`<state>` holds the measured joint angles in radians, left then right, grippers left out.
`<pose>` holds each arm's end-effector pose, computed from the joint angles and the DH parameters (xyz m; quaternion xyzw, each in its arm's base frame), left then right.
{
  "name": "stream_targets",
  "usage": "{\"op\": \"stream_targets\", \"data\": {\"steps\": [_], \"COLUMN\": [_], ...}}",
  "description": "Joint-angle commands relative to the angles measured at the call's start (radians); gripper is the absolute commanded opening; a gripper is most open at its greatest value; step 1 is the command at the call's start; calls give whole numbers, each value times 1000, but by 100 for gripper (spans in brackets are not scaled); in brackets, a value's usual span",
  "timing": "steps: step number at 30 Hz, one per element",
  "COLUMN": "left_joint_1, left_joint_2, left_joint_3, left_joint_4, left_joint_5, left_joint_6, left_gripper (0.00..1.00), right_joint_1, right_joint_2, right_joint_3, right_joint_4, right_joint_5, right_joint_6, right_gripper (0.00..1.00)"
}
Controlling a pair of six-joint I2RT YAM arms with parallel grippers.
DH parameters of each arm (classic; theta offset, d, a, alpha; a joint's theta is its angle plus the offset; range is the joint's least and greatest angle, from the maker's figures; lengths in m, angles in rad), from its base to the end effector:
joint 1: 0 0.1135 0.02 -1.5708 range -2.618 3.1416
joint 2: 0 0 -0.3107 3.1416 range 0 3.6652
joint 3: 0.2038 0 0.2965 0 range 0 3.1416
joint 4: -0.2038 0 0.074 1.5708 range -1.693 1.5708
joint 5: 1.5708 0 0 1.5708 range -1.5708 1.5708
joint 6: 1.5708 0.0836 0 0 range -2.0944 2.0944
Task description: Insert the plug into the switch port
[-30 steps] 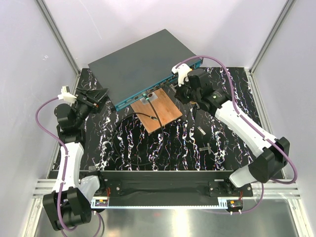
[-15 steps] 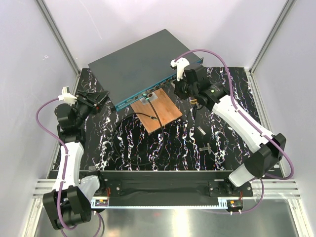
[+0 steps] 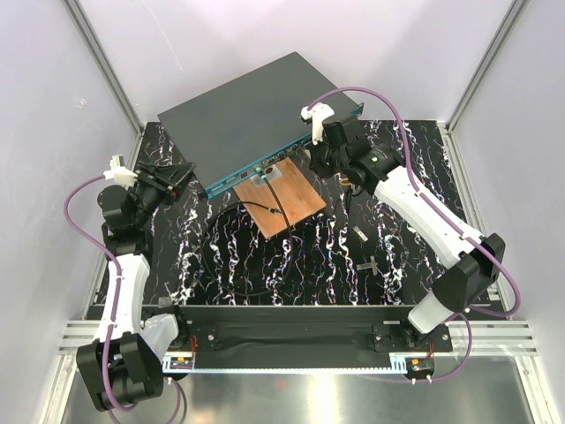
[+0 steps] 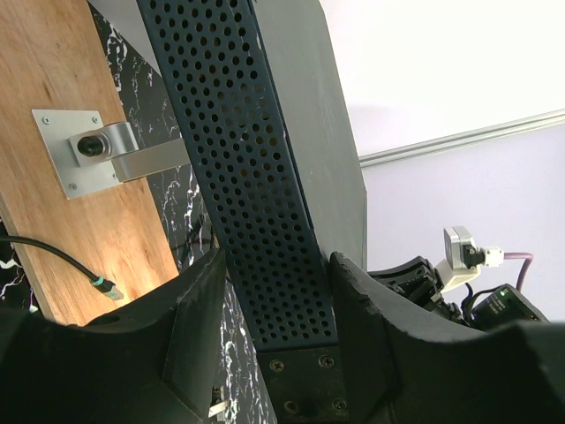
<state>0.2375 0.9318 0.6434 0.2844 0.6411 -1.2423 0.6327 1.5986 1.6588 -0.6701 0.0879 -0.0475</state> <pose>0.2753 0.0152 0.3373 -0.2891 0.6465 -0.5182 0.4795 0.3622 0.2565 0.4114 -0.2764 0.8420 0.0959 0.4533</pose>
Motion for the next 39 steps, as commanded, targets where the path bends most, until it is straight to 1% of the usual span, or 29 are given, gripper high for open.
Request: {"op": "stream_targets", "data": {"steps": [1,6,19,34,39], "left_joint_1": [-7,-7,-7,-6,-7], "left_joint_2": [-4,-4,-2,-4,-4], "left_joint_3": [2,7,10,-1,-1], "left_joint_4": [65,73,81,82,82], "left_joint_5": [11,9,11,12,12], "left_joint_6": [23,18,18,17,18], "left_gripper": [47,47,47,46,46], "right_joint_1": [15,15,15,16,16], "right_joint_2": [4,12,38,50,31], "right_joint_3": [56,61,99,134,116], "right_joint_4": [21,21,4,9,20], "right_joint_5": [45,62,-20,-28,-25], "right_joint_6": [8,-3,9,-6,-18], "right_gripper": [0,0,0,0,0]}}
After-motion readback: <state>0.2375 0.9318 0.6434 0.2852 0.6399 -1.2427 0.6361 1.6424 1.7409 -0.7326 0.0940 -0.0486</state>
